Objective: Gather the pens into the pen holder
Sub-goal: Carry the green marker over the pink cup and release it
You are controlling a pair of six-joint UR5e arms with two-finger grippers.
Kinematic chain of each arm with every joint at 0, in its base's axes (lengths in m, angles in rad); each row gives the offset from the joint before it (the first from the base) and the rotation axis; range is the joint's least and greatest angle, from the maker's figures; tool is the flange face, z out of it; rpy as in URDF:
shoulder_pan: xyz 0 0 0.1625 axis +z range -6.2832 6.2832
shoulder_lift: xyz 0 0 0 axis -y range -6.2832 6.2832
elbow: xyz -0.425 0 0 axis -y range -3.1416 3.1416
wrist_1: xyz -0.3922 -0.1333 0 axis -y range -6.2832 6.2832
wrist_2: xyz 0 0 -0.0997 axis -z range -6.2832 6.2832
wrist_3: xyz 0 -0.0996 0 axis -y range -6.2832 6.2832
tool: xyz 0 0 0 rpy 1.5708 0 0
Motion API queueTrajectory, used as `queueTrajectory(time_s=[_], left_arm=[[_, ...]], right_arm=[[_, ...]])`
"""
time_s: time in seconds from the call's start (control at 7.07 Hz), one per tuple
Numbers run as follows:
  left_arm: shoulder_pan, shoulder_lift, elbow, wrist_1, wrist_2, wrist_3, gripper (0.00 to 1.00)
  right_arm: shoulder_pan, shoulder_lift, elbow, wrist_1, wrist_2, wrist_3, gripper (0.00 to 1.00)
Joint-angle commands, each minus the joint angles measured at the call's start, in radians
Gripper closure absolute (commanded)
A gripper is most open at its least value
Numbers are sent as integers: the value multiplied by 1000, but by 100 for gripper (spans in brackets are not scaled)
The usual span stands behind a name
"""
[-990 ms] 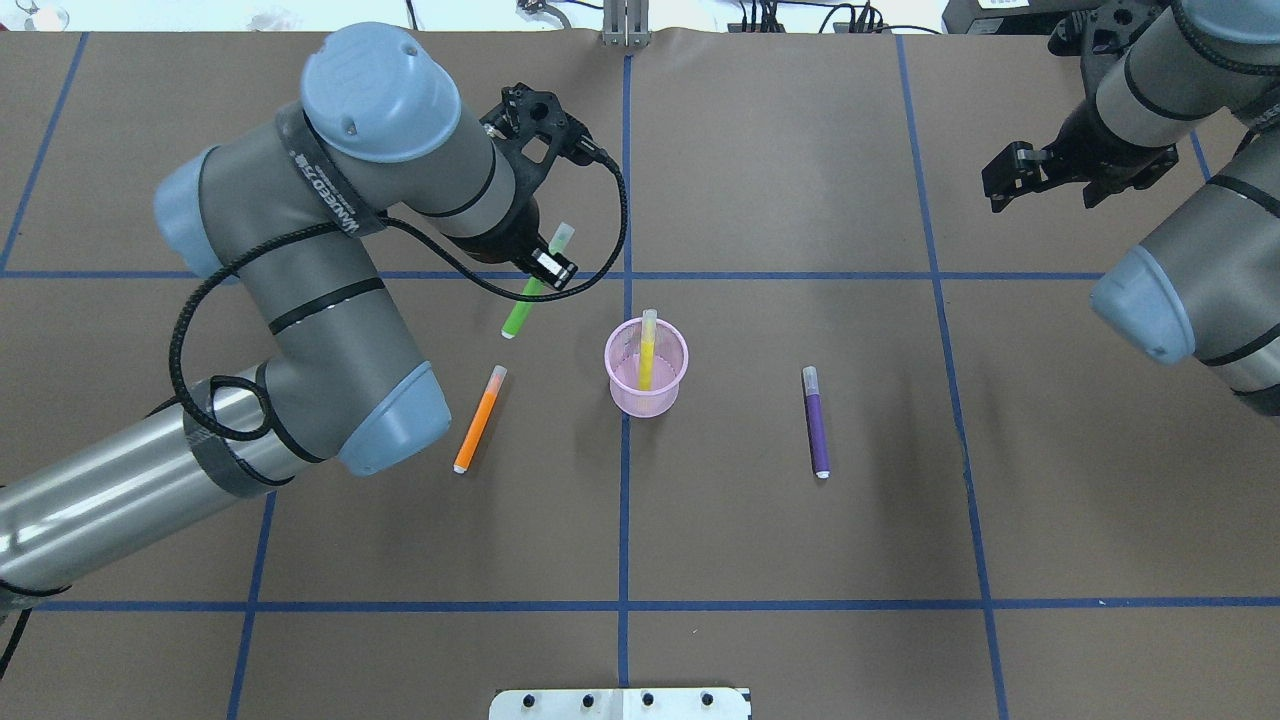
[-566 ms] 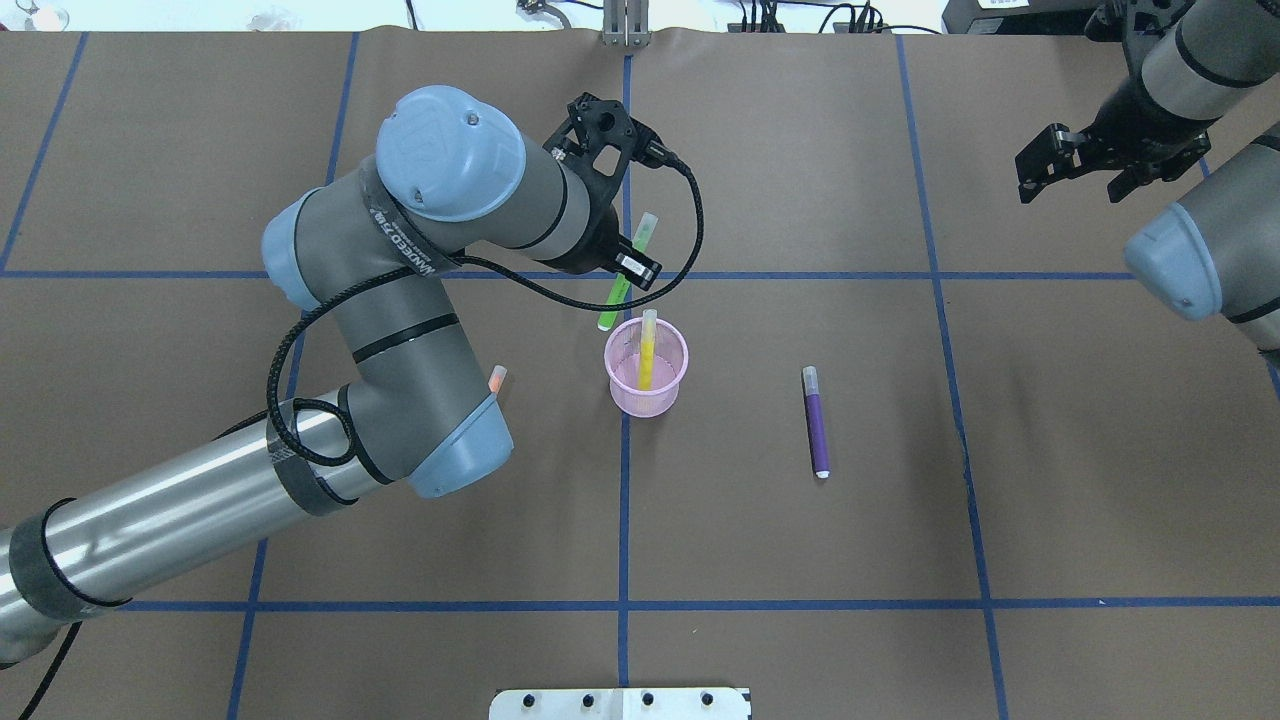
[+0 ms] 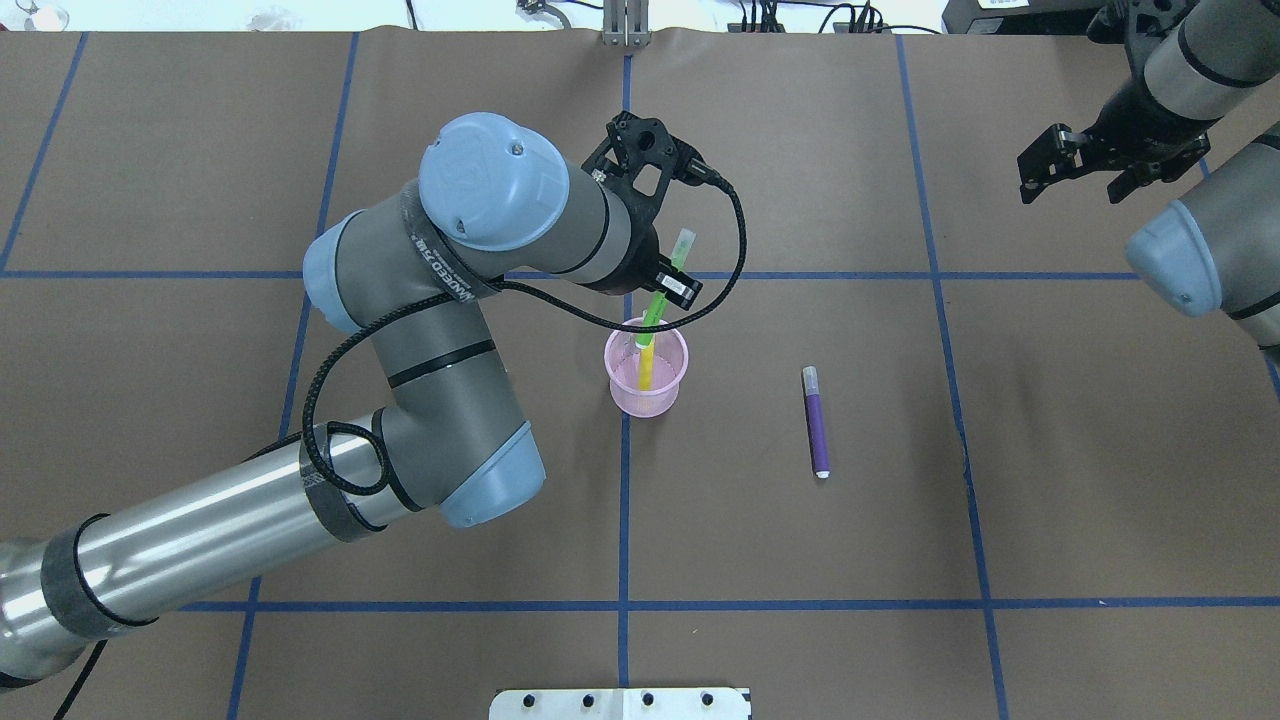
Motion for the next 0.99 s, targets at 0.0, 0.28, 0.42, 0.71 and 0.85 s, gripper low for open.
queueTrajectory(time_s=[0.0, 0.28, 0.42, 0.71, 0.85], left_arm=[[35, 5, -2, -1, 47, -1, 42], [30, 10, -17, -1, 44, -45, 0], [18, 42, -72, 8, 38, -85, 1], [-163, 65, -199, 326, -143, -67, 1], [-277, 100, -224, 399, -295, 2, 2]], right_arm=[[0, 0, -1, 0, 0, 0, 1], [-3, -2, 1, 19, 2, 21, 1], [-18, -2, -3, 54, 2, 65, 1], [-151, 14, -6, 197, -4, 310, 1], [-190, 32, 4, 245, -8, 431, 1]])
